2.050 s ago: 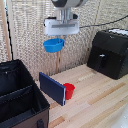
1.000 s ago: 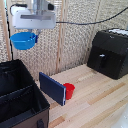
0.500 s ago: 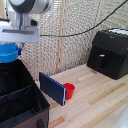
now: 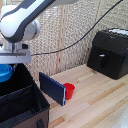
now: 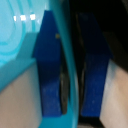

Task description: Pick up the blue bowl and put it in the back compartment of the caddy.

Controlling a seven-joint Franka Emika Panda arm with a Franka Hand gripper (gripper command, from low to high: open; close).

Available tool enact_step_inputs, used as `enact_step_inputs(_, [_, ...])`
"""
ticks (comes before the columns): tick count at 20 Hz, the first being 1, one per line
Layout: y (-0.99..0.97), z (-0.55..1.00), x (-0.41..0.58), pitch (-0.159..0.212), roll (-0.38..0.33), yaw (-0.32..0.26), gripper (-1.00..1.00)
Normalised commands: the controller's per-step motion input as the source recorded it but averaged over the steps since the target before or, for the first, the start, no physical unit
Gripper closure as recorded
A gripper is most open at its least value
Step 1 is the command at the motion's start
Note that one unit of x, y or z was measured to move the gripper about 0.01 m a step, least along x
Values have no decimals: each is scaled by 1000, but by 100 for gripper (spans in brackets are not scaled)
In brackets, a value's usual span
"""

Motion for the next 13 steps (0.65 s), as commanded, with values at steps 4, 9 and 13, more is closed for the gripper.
enact_step_inputs(4, [-197,984,204,21,15,32,-100])
enact_step_inputs(9, [-225,873,263,-84,-41,31,-100])
enact_step_inputs(13, [-181,660,281,-132,-118,21,-100])
